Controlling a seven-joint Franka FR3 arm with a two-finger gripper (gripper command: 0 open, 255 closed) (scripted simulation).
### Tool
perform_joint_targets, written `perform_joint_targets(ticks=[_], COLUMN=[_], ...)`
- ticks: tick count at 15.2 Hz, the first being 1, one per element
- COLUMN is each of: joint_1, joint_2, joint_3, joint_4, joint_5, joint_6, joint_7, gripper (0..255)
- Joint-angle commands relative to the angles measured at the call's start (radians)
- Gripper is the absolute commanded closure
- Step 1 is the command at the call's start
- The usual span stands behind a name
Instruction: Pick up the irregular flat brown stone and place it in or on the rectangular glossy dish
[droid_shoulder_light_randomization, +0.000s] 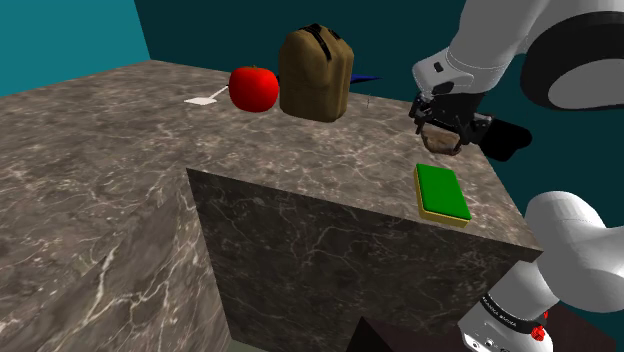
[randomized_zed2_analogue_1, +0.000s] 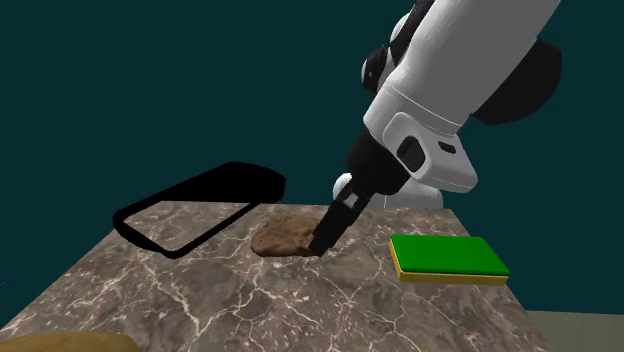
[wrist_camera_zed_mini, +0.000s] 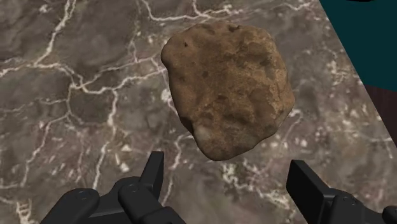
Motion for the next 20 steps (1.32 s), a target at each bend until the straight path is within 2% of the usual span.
perform_joint_targets(ticks=[1, 8, 16, 17, 20], joint_1=[-0.013, -0.019, -0.019, -0.019, -0.019], joint_2=[-0.001, -0.023, -0.023, -0.023, -0.024], joint_3=[-0.007, -0.041, -0.041, -0.041, -0.041], joint_4=[0.011, -0.082, -0.082, -0.082, -0.083], joint_5=[-0.003, -0.030, -0.030, -0.030, -0.030], joint_6=[-0.020, 0.056, 0.056, 0.056, 0.057], joint_7=[0.001, 0.004, 0.004, 0.004, 0.004], gripper=[0, 0, 0, 255, 255])
